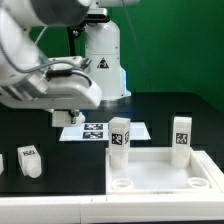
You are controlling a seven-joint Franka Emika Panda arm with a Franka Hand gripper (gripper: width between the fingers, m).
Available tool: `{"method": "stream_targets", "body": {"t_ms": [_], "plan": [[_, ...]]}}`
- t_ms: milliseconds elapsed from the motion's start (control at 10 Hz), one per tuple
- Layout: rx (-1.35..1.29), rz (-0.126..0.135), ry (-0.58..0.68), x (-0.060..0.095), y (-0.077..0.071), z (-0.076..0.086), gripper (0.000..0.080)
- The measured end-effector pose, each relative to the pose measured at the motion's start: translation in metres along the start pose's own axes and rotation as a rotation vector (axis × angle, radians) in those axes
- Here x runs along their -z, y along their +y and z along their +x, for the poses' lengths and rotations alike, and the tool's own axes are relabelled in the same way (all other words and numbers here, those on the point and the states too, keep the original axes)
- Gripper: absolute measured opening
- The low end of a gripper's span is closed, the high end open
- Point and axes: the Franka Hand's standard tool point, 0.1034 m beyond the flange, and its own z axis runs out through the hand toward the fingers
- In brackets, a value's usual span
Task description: Assemble square table
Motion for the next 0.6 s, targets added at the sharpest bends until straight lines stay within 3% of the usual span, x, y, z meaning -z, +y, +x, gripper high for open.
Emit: {"method": "stream_targets", "body": {"t_ms": [100,300,400,600], "plan": [[0.021,-0.006,0.078,0.010,-0.002,0.009,0.0282],[0.208,-0.025,0.214,0.065,-0.025,0.019,0.0282],[0.200,-0.027,0.273,0.081,-0.034,0.023,0.0282],[0.197,-0.036,0.378,0.081,-0.031,0.025,0.0282]]}}
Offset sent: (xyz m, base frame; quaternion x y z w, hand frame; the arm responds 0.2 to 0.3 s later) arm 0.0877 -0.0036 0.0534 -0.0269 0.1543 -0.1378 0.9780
